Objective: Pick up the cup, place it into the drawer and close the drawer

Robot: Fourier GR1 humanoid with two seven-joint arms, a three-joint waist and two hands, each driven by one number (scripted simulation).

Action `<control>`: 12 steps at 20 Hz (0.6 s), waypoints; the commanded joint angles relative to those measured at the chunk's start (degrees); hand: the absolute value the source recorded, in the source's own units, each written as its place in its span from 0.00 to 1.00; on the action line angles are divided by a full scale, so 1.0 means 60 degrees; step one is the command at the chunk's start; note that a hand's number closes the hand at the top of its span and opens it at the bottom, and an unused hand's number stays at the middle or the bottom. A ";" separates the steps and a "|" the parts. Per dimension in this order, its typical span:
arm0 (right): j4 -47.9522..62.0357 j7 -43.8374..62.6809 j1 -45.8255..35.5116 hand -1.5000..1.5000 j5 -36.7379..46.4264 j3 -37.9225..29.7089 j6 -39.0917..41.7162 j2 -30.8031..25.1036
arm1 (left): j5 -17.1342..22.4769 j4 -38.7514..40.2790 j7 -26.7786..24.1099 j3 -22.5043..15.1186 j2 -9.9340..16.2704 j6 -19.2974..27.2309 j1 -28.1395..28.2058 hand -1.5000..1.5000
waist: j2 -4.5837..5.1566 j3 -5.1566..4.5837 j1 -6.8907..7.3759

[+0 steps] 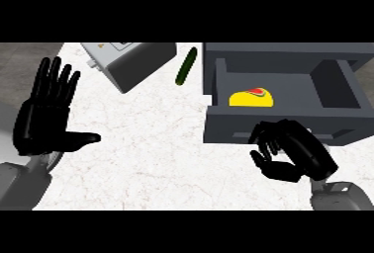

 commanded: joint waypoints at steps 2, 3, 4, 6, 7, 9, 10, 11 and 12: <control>0.2780 -0.0967 -0.0922 0.00 0.1202 0.0196 -0.1077 0.0458 | -0.0195 -0.0074 0.0042 0.0434 -0.0132 -0.0298 0.0230 0.00 | 0.0025 0.0003 -0.0083; 0.3030 -0.0782 -0.1228 0.00 0.1157 0.0107 -0.0863 0.0459 | 0.0079 0.0651 -0.0287 0.0914 0.0132 -0.1270 0.0406 0.00 | 0.0036 -0.0002 -0.0085; 0.3471 -0.0863 -0.1566 0.00 0.1279 0.0005 -0.0836 0.0365 | 0.0033 0.0521 -0.0363 0.0909 0.0163 -0.1413 0.0782 0.00 | 0.0032 -0.0001 -0.0052; 0.3630 -0.1022 -0.1165 0.00 0.1836 0.0266 -0.1293 0.0406 | -0.0050 0.0145 -0.0201 0.1060 0.0279 -0.1586 0.1157 0.00 | 0.0009 0.0000 -0.0095; 0.4558 -0.0874 -0.1909 0.00 0.1962 0.0240 -0.1306 0.0720 | 0.0094 -0.0277 0.0011 0.1045 0.0145 -0.1409 0.1270 0.00 | 0.0016 0.0002 -0.0029; 0.5439 -0.1367 -0.2341 0.00 0.1898 -0.0116 -0.1363 0.0678 | -0.0230 0.0180 -0.0398 0.1337 0.0001 -0.1713 0.1458 0.00 | 0.0022 0.0001 -0.0065; 0.5520 -0.1298 -0.2447 0.00 0.1976 -0.0022 -0.1151 0.0799 | -0.0260 0.0276 -0.0159 0.1410 0.0000 -0.2030 0.1358 0.00 | 0.0015 0.0000 -0.0104; 0.6482 -0.1888 -0.2862 0.00 0.1737 -0.0504 -0.1535 0.0779 | -0.0474 -0.0489 -0.0339 0.1259 -0.0168 -0.1490 0.1910 0.00 | 0.0019 0.0005 -0.0028; 0.6766 -0.1618 -0.3150 0.00 0.1996 -0.0383 -0.1666 0.1133 | -0.0099 0.0391 0.0132 0.1718 -0.0078 -0.2040 0.1131 0.00 | 0.0025 0.0002 -0.0096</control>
